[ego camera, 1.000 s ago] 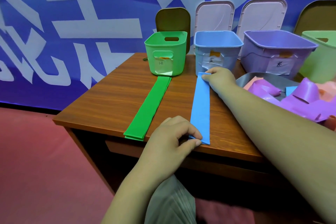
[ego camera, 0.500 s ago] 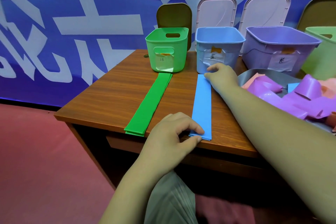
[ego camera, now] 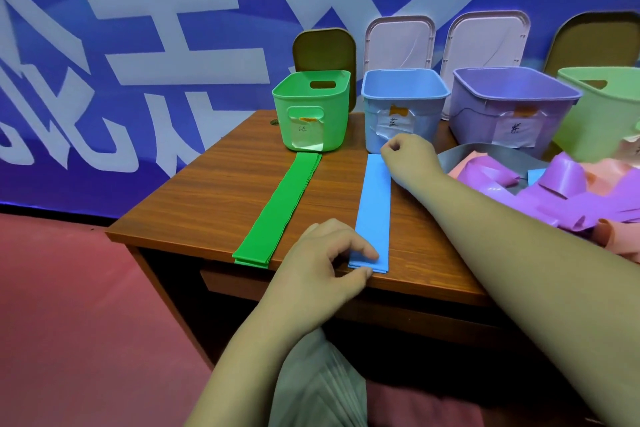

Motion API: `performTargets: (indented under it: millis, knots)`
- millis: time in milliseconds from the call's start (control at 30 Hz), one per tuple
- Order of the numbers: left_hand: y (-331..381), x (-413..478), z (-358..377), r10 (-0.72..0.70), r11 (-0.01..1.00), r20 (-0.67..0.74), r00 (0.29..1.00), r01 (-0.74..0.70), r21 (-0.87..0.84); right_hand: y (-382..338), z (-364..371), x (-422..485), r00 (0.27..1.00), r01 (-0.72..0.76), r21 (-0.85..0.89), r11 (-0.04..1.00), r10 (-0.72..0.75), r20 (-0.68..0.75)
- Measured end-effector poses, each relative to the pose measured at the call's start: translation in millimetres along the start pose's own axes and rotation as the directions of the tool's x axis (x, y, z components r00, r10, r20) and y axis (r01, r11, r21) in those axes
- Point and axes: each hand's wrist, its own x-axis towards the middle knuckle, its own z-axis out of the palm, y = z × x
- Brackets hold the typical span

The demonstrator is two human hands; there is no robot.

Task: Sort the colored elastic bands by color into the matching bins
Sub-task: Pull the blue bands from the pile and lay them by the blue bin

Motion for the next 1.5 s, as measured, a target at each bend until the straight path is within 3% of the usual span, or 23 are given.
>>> performTargets:
  millis: [100,300,433,567,667,767,867,933,1167,1333,1500]
  knots:
    - [4,2,1,-0.012,0.997,-0.041,0.999,0.009,-0.075,1,-27,-9,0.998,0.061,-0.013,0.998,-0.061,0.018]
    - [45,33,20,0.029,0.992,-0.162,0.986,-0.049,-0.12,26,-119,-31,0.991,0.109,0.058,0.992,-0.104,-0.08]
    - [85,70,50,0.088,0.987,-0.049,0.995,-0.094,-0.134,70,-175,-45,0.986,0.125,0.011,0.992,-0.123,-0.112]
    - [113,127,102,0.18,0.983,0.078,0.98,-0.182,0.02,127,-205,-57,0.991,0.081,-0.144,0.986,-0.095,-0.096]
    - [125,179,140,0.191,0.966,0.139,0.972,-0.212,0.15,159,-213,-67,0.994,0.105,-0.244,0.964,-0.101,0.029]
    - [126,223,173,0.134,0.937,0.212,0.968,-0.193,0.29,186,-206,-80,0.993,0.071,-0.22,0.973,-0.047,0.112]
    - [119,242,201,0.066,0.931,0.265,0.962,-0.154,0.33,205,-197,-87,1.0,-0.005,-0.124,0.992,0.006,0.01]
    - [110,246,216,0.042,0.935,0.268,0.963,-0.132,0.33,210,-194,-87,0.998,0.023,-0.097,0.995,-0.029,-0.058]
    - [89,250,240,0.088,0.904,0.234,0.968,-0.177,0.39,212,-194,-84,0.991,0.057,-0.041,0.998,-0.061,-0.117]
    - [87,251,240,0.098,0.941,0.184,0.978,-0.151,0.304,215,-192,-82,0.98,0.067,-0.011,0.998,-0.068,-0.184]
    - [95,246,235,0.036,0.976,0.113,0.993,-0.059,0.209,211,-198,-88,0.965,0.128,-0.113,0.985,-0.15,-0.216]
